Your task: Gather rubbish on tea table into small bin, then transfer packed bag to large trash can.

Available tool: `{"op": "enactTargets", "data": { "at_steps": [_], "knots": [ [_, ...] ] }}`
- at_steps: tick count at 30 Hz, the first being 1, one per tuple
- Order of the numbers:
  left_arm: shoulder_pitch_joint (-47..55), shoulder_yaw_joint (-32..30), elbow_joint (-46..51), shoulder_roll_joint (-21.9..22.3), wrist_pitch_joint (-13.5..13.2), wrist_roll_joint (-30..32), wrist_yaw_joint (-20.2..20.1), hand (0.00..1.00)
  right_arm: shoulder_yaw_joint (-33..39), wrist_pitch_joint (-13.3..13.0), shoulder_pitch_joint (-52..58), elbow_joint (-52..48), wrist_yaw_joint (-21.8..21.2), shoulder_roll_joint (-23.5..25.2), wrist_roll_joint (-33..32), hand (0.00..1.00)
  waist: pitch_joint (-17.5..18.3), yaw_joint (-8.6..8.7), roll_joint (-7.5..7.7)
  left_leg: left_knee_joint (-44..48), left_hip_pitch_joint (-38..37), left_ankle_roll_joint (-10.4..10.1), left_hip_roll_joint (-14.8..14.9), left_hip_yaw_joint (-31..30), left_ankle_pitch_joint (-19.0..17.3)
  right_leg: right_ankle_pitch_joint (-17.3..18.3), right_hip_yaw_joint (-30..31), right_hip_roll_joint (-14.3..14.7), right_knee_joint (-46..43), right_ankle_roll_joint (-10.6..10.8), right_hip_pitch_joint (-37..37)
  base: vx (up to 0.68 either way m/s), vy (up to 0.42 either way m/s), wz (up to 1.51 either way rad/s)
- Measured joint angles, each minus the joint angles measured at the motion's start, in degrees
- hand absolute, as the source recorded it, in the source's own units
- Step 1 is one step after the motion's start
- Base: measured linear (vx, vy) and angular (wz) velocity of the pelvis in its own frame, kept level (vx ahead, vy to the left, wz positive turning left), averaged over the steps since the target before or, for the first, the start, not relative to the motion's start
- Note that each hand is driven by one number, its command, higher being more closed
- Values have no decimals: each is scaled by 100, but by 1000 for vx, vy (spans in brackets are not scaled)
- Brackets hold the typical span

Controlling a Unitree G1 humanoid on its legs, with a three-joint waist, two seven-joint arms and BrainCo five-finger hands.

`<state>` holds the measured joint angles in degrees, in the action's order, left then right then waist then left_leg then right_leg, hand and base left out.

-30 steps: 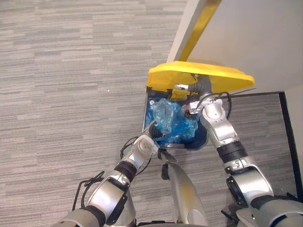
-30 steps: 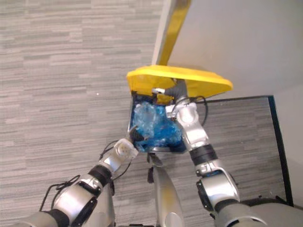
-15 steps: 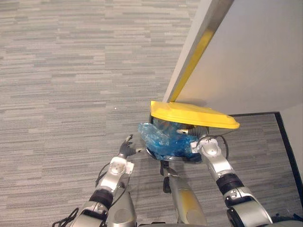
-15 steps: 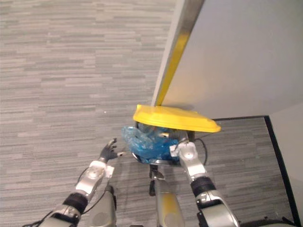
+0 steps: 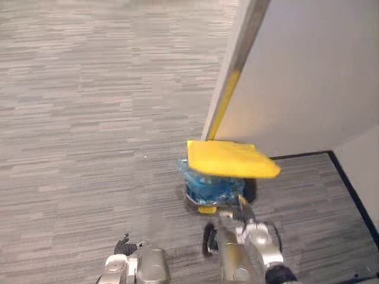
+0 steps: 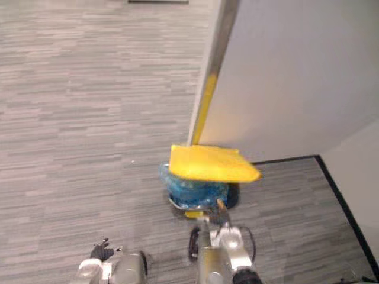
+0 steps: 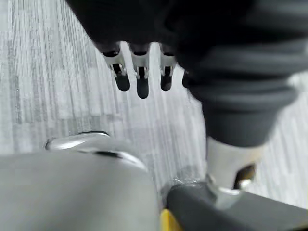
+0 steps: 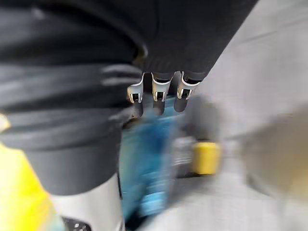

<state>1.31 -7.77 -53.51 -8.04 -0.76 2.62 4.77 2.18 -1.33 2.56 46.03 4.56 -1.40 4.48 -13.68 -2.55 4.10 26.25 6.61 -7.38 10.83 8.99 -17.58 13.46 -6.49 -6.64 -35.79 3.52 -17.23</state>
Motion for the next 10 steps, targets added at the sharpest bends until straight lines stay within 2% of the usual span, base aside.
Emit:
{"op": "enactTargets", "data": {
  "at_steps": [1, 2, 3, 6, 10],
  "knots": [
    [-13, -38, -9, 127, 1, -1, 2, 0, 124, 42, 36, 144, 16, 26, 7, 0, 124, -5, -99, -133, 21, -32, 35, 13, 64, 29, -61, 109, 393, -68, 100, -51, -185, -28],
    [8, -59, -9, 330, -4, 0, -1, 0, 302, 60, 86, 281, 31, -28, 9, 0, 260, -11, -238, -347, 1, -45, 116, 70, 185, -168, -84, 247, 794, -244, 142, -24, -112, -53],
    [15, -76, -66, 568, -5, 0, -11, 0, 470, 64, 95, 464, 67, -90, 0, 0, 413, 12, -316, -801, -153, -56, 136, 212, 438, -343, -61, 337, 1189, -243, 204, -10, -62, -47],
    [-65, 30, -284, 732, -14, 8, -43, 0, 766, 86, 10, 940, 123, -104, -11, 0, 628, 99, -307, -1759, -595, 77, 55, 225, 892, -678, -46, 458, 1875, -234, 516, -20, -56, -11],
    [-66, 28, -445, 673, -7, 11, -38, 0, 1010, 133, -33, 1133, 170, -112, -64, 0, 709, 115, -325, -2073, -676, 94, 1, 187, 1050, -963, -24, 509, 2354, -208, 682, -5, 18, -2]
  ]
}}
